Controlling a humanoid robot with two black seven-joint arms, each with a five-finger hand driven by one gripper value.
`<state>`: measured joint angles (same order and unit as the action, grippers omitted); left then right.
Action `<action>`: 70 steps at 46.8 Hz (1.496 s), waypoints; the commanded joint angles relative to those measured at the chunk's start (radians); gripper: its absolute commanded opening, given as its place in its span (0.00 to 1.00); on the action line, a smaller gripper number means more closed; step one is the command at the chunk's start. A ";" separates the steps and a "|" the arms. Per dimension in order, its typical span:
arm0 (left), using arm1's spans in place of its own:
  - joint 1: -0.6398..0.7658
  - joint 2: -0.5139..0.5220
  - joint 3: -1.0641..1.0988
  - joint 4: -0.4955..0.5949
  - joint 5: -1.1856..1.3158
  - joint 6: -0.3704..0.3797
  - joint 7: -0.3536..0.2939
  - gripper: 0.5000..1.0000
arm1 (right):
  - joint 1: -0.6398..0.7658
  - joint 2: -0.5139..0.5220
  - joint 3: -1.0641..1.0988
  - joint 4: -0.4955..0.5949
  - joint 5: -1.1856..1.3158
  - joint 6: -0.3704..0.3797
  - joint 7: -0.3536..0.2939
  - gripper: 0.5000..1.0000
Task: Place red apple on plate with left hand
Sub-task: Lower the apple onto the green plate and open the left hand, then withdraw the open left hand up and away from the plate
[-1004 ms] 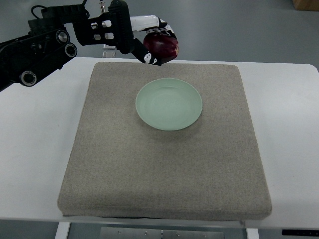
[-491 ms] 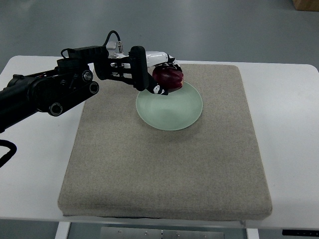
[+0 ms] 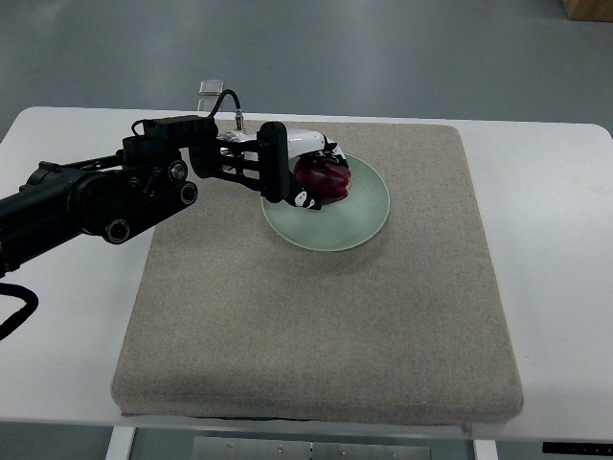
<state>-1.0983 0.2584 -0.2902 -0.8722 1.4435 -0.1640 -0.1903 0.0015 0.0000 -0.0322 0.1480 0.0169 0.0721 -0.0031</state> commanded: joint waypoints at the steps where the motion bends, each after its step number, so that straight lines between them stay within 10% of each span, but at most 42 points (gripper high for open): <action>1: 0.001 0.001 0.000 -0.002 -0.002 -0.011 0.000 0.77 | 0.000 0.000 0.000 0.001 0.000 0.000 0.000 0.86; 5: 0.005 0.002 -0.001 -0.005 -0.003 -0.014 0.000 0.98 | 0.000 0.000 0.000 -0.001 0.000 0.000 0.000 0.86; 27: 0.017 0.010 -0.069 0.021 -0.100 -0.015 0.002 1.00 | 0.000 0.000 0.000 0.001 0.000 0.000 0.000 0.86; 70: 0.005 0.102 -0.133 0.199 -1.149 -0.038 0.011 1.00 | 0.000 0.000 0.000 -0.001 0.000 0.000 0.000 0.86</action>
<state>-1.0982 0.3551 -0.3938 -0.6837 0.3367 -0.1882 -0.1798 0.0015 0.0000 -0.0322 0.1487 0.0169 0.0721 -0.0031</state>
